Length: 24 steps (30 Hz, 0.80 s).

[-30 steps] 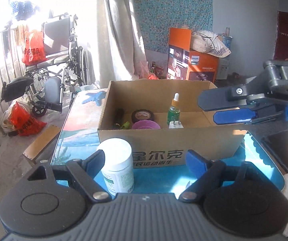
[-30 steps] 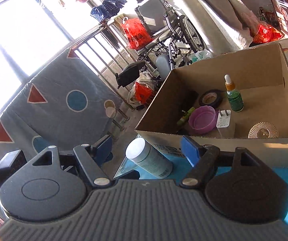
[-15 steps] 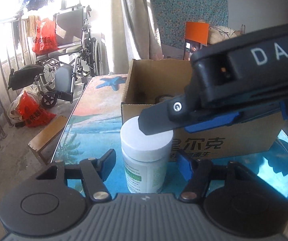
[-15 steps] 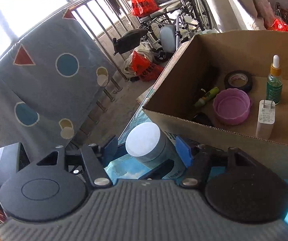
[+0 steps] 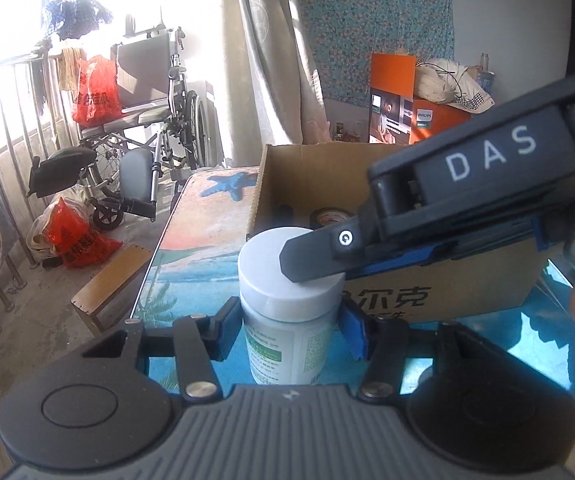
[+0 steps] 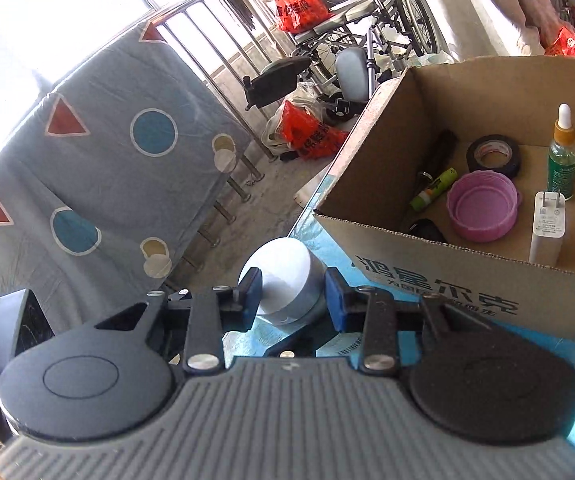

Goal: Organize rigid objects
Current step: 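Grip the white pill bottle's lid with the right tool and lift it, then carry the pill bottle into the box and open the right tool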

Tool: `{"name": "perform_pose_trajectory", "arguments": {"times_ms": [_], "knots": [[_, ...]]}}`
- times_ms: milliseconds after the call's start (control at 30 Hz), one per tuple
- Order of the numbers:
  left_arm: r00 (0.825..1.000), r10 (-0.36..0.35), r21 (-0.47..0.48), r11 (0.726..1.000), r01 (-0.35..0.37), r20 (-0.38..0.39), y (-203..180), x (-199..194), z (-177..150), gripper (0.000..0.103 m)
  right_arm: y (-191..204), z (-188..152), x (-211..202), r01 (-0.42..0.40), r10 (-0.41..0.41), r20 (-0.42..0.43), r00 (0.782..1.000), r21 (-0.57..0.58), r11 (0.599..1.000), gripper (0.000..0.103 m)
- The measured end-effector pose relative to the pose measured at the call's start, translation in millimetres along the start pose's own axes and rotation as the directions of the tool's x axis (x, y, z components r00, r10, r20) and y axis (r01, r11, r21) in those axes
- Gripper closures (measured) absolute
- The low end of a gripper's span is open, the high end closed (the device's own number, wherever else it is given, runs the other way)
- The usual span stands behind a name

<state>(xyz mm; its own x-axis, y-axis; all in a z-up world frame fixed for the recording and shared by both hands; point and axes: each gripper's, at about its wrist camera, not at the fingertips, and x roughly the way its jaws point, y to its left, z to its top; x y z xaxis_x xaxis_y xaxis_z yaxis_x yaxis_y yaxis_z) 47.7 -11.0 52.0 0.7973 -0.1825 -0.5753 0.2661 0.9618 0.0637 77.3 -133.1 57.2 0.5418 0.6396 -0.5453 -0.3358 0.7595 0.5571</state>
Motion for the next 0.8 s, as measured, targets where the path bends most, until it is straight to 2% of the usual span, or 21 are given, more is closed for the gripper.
{"name": "perform_pose_trajectory", "arguments": {"times_ms": [167, 300, 467, 600, 800], "knots": [[0.995, 0.002, 0.063, 0.998, -0.008, 0.104, -18, -30, 42, 0.049, 20, 20, -56, -0.024, 0.033, 0.120, 0.992, -0.075, 0.997, 0.069], [0.984, -0.059, 0.094, 0.995, 0.044, 0.166, -40, -32, 85, 0.049, 24, 45, -102, 0.037, -0.005, 0.230, 0.973, -0.135, 0.990, 0.068], [0.964, -0.164, 0.138, 0.981, 0.137, 0.209, -78, -11, 125, 0.049, 0, 76, -149, 0.121, -0.075, 0.316, 0.946, -0.127, 0.984, 0.068], [0.958, -0.238, 0.167, 0.963, 0.211, 0.162, -111, 24, 140, 0.049, -45, 92, -172, 0.163, -0.136, 0.326, 0.936, -0.057, 0.985, 0.068], [0.955, -0.293, 0.190, 0.942, 0.278, 0.056, -148, 83, 138, 0.049, -124, 88, -177, 0.175, -0.188, 0.292, 0.938, 0.070, 0.982, 0.068]]}}
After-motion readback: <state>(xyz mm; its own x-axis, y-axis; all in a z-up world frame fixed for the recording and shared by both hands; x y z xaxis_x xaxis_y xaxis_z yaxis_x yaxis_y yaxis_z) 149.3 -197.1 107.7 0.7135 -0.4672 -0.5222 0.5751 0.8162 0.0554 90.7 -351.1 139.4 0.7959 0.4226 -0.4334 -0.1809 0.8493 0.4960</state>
